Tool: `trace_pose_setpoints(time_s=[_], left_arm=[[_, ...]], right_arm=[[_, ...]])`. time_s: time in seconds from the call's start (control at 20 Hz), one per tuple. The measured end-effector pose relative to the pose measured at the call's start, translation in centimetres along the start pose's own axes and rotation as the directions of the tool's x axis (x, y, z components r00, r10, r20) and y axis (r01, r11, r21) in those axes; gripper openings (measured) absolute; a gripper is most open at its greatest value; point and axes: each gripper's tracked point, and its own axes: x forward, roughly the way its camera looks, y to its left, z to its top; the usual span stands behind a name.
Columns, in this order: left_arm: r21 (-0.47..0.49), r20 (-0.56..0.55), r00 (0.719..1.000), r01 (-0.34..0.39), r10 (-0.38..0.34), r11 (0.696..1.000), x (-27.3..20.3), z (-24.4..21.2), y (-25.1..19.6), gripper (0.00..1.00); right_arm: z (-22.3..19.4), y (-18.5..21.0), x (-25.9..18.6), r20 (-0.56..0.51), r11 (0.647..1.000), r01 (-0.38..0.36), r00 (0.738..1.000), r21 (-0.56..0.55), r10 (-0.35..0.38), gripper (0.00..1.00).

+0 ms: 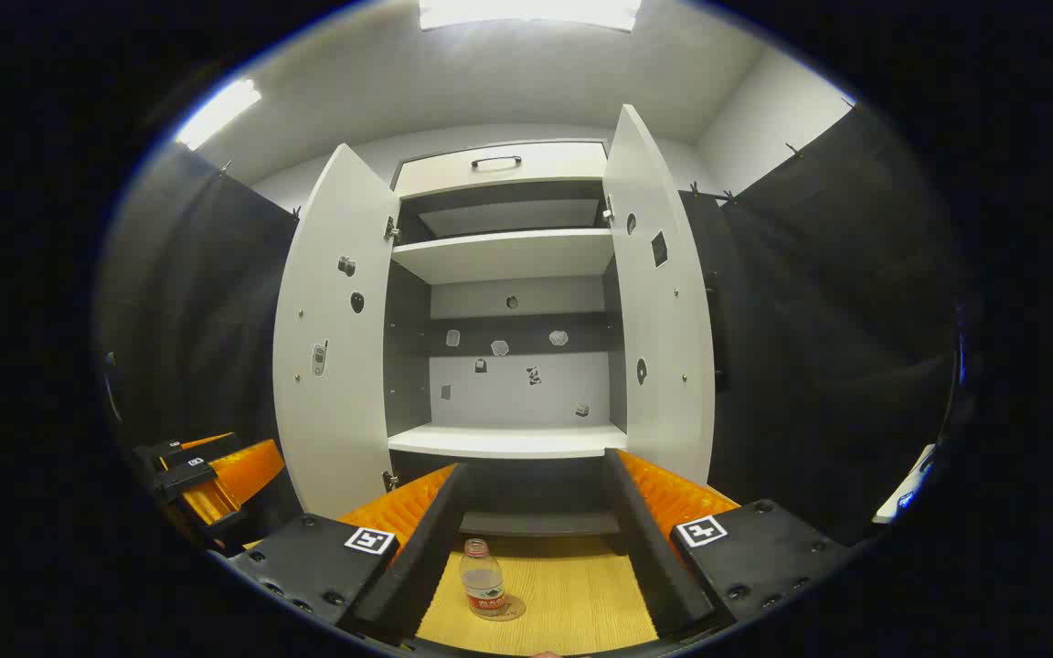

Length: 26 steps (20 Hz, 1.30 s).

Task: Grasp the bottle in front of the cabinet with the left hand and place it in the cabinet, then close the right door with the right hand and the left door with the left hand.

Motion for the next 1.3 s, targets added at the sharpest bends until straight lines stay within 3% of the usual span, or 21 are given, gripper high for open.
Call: trace_pose_setpoints(time_s=[1.3], left_arm=[[0.001,0.017,1.0,-0.022,0.022,1.0,-0.68,0.5,0.65,0.94]], right_arm=[[0.36,-0.49,-0.37,0.014,1.0,0.004,1.0,-0.008,-0.004,0.96]])
